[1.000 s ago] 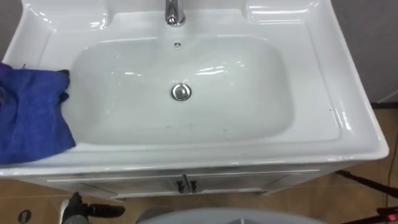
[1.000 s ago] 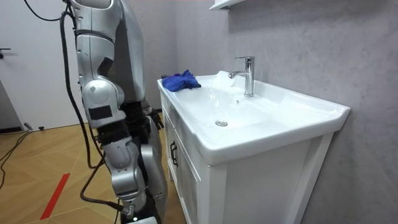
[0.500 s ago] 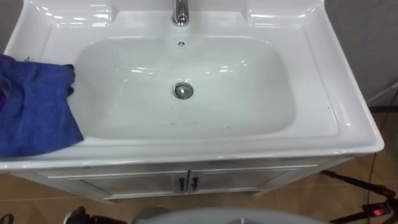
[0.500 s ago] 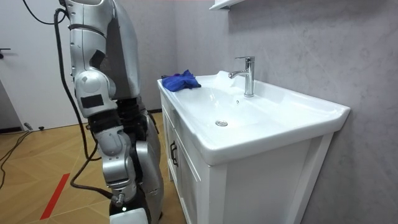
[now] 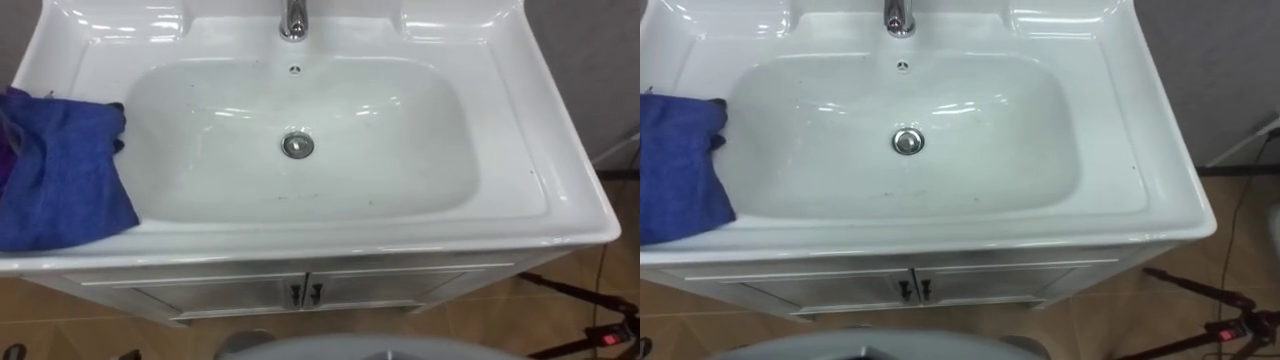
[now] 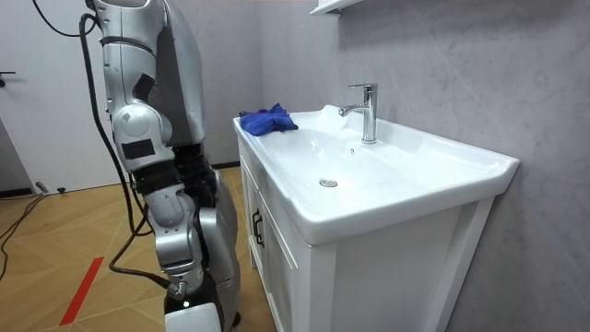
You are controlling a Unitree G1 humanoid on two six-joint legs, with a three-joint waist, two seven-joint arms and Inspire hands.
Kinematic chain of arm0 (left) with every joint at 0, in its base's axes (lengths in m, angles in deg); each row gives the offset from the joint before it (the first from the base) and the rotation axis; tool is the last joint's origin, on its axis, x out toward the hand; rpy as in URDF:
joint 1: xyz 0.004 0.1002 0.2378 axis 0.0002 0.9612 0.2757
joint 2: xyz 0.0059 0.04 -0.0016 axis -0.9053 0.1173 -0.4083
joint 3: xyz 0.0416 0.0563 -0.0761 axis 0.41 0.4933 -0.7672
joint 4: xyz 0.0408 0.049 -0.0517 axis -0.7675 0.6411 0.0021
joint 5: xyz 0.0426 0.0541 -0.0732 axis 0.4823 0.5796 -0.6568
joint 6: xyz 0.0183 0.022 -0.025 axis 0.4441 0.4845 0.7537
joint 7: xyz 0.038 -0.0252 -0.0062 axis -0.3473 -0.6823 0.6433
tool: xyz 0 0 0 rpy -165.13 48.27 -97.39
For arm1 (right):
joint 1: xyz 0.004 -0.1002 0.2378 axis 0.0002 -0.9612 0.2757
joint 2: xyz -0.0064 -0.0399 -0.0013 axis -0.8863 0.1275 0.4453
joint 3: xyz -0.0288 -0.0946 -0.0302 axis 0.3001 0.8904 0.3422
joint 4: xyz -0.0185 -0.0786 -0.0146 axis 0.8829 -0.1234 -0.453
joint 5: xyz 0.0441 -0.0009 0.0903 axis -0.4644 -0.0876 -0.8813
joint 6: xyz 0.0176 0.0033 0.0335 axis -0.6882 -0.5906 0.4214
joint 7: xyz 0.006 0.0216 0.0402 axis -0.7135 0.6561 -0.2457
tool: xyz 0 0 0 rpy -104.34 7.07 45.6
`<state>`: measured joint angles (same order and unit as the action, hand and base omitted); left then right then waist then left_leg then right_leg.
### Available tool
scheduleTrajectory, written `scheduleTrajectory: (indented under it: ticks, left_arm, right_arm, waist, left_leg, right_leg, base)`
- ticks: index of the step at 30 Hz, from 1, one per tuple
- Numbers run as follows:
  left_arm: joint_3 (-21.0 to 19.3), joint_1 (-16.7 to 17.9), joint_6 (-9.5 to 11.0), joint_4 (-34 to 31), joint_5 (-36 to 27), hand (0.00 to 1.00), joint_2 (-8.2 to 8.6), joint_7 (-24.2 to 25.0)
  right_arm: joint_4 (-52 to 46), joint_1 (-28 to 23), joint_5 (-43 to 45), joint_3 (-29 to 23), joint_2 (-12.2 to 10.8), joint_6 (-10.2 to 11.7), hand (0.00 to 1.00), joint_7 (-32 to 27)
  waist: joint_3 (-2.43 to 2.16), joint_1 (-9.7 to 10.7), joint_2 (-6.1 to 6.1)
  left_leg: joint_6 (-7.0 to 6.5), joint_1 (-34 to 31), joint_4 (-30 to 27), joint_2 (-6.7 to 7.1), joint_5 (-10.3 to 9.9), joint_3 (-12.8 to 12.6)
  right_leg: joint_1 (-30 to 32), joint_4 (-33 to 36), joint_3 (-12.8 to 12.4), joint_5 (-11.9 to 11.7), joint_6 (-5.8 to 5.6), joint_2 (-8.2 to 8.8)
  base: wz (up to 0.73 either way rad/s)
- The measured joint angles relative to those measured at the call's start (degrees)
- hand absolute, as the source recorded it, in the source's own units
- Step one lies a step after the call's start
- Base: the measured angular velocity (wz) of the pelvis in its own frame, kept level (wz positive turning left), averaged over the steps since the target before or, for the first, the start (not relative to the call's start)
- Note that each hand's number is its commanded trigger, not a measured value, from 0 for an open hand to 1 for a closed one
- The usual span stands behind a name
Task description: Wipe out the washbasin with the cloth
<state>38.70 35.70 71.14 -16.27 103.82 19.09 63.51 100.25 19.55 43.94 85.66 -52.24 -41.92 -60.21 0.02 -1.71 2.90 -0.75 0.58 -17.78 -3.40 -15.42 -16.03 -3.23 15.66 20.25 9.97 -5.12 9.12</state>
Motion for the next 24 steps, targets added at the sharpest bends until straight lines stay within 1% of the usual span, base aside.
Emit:
scheduleTrajectory:
  ticks: [4,8,11,15,19,24]
  left_arm:
    - [0.0,0.2,-0.8,0.0,1.1,0.00,0.07,0.8]
    - [0.0,0.2,-1.6,0.2,1.7,0.00,0.44,1.8]
    - [0.1,0.4,-2.2,0.2,1.6,0.00,0.71,1.9]
    - [0.7,0.3,-2.2,0.2,1.7,0.00,0.85,1.9]
    - [1.3,0.2,-2.1,0.2,1.7,0.00,0.89,1.9]
    - [1.7,-0.1,-2.2,0.2,1.8,0.00,1.02,1.9]
  right_arm:
    - [0.0,0.0,0.0,0.0,0.0,0.0,0.00,-0.9]
    - [0.1,0.0,0.0,-0.4,0.0,0.0,0.00,-2.0]
    - [0.2,-0.1,-0.1,-1.1,0.0,0.0,0.00,-2.5]
    - [0.2,0.0,-0.1,-1.3,0.0,0.1,0.00,-2.7]
    - [0.4,-0.2,-0.1,-1.3,-0.1,0.4,0.00,-3.0]
    - [0.3,-0.5,-0.1,-1.2,-0.2,0.4,0.00,-3.0]
  waist:
    - [0.01,0.1,-0.43]
    - [0.05,0.3,-1.35]
    - [0.12,0.4,-1.77]
    - [0.26,1.4,-1.72]
    - [0.34,1.6,-1.59]
    - [0.41,1.6,-1.46]
  left_leg:
    - [-0.01,0.0,-0.1,0.01,0.0,0.0]
    - [-0.05,0.2,-0.1,0.05,0.0,-0.2]
    - [-0.13,0.2,0.0,0.13,0.1,-0.4]
    - [-0.20,0.2,0.0,0.21,0.1,-0.4]
    - [-0.22,0.3,0.0,0.18,0.1,-0.5]
    - [-0.26,1.0,0.2,0.17,0.1,-1.1]
  right_leg:
    - [-0.1,0.0,0.0,0.0,0.00,0.04]
    - [0.0,0.2,-0.1,0.0,-0.01,0.15]
    - [0.2,0.2,-0.2,0.0,-0.03,0.27]
    - [0.2,0.3,-0.3,0.0,-0.03,0.38]
    - [0.3,0.4,-0.5,0.0,-0.03,0.35]
    - [0.2,0.6,-1.5,0.0,-0.03,0.30]
  base:
    - [0.00]
    - [-0.01]
    - [-0.03]
    - [0.00]
    - [-0.01]
    - [-0.06]
